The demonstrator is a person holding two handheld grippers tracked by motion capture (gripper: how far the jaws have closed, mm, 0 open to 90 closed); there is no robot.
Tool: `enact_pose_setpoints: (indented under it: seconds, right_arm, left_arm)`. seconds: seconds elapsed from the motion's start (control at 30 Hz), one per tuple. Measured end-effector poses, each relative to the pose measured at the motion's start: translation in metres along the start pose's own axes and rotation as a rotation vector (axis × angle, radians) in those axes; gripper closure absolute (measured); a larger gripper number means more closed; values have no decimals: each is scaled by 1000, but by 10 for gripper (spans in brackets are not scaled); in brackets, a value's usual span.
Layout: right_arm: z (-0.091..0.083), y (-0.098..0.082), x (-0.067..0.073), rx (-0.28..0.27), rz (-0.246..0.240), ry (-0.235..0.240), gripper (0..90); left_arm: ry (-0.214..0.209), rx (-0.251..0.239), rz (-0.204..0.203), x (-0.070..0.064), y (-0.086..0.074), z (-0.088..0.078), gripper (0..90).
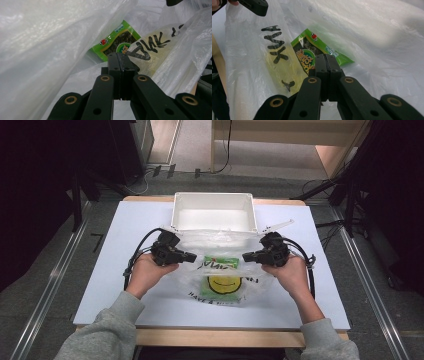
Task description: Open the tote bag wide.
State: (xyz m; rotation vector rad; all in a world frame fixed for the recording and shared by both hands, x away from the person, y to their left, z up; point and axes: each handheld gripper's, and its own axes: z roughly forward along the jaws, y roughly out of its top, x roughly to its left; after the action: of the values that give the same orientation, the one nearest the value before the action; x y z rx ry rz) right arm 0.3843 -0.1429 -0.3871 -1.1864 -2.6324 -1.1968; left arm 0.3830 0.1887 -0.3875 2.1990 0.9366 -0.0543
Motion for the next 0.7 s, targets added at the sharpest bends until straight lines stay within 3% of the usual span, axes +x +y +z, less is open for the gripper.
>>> enact_pose_setpoints:
  seconds: [0.7]
  right_arm:
    - [21, -27, -4, -11, 34, -37, 900]
  left_arm:
    - [22, -6, -58, 12, -32, 20, 900]
